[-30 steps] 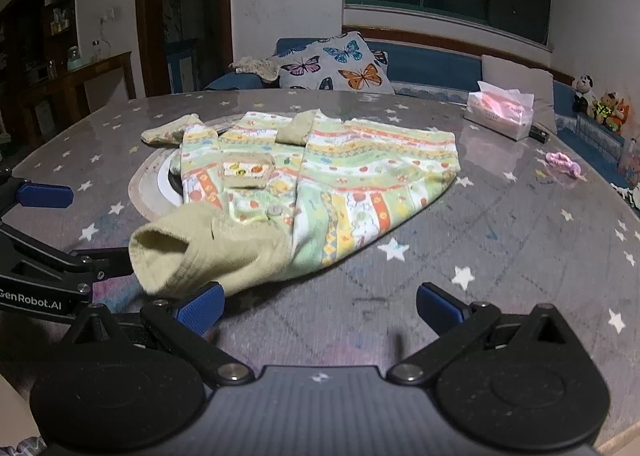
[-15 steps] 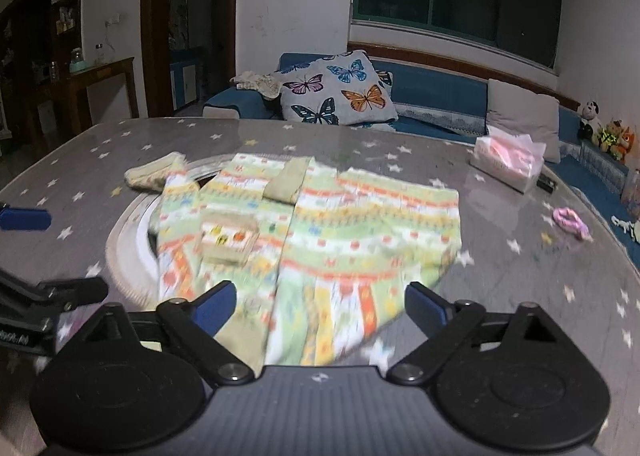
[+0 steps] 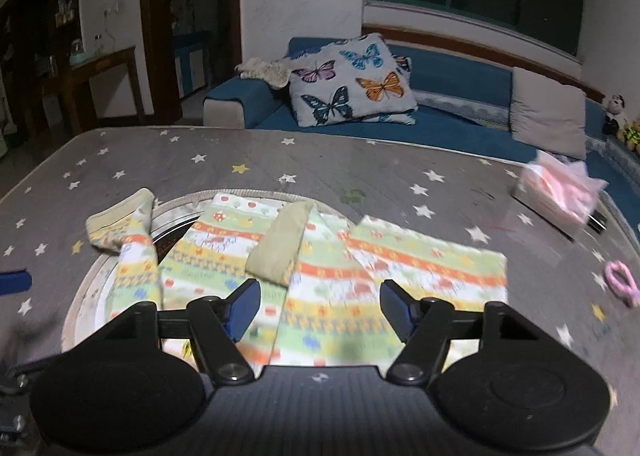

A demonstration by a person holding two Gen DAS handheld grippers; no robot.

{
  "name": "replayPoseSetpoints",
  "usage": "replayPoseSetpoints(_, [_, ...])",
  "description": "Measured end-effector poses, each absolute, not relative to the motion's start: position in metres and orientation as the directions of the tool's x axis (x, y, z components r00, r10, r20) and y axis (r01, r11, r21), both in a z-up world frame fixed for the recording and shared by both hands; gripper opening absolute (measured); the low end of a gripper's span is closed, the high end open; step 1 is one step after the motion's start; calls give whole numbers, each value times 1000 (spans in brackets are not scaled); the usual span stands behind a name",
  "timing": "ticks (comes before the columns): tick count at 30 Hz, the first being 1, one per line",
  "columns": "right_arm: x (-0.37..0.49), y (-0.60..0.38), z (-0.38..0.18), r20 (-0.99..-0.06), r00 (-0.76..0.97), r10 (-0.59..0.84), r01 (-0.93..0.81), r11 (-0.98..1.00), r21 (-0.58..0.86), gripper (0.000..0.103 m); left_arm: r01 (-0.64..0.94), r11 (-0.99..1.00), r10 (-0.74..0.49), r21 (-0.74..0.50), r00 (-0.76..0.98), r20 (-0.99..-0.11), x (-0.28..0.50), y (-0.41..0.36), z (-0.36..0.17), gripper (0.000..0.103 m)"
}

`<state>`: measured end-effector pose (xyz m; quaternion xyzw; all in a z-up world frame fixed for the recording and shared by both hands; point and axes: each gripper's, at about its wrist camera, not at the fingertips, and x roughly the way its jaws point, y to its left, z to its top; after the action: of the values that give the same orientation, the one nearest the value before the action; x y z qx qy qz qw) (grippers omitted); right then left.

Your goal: Fold clothes

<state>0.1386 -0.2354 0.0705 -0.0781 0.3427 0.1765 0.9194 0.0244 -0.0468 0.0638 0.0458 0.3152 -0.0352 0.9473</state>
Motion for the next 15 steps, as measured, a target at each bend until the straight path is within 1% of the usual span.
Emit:
replayPoseSetpoints(2, [156, -228, 67, -663, 696, 275, -385, 922, -23, 64, 93, 994, -44, 48, 792, -609, 31, -44, 62, 89])
replayPoseSetpoints(4, [173, -221, 63, -670, 687, 281, -389, 921, -13, 60, 87, 996, -45, 37, 785, -618, 37, -40, 60, 89])
replayPoseSetpoints(8, [206, -210, 51, -688, 671, 276, -385, 923, -4, 60, 72, 997, -53, 4, 769, -638, 49, -31, 54, 89])
replayPoseSetpoints(14, [241, -204, 32, -713, 659, 239, -356, 934, -16, 59, 52, 999, -36, 5, 759, -650, 63, -22, 49, 90])
replayPoseSetpoints(15, [245, -204, 29, -718, 654, 239, -355, 935, -13, 56, 51, 999, -35, 5, 758, -651, 65, -22, 49, 90])
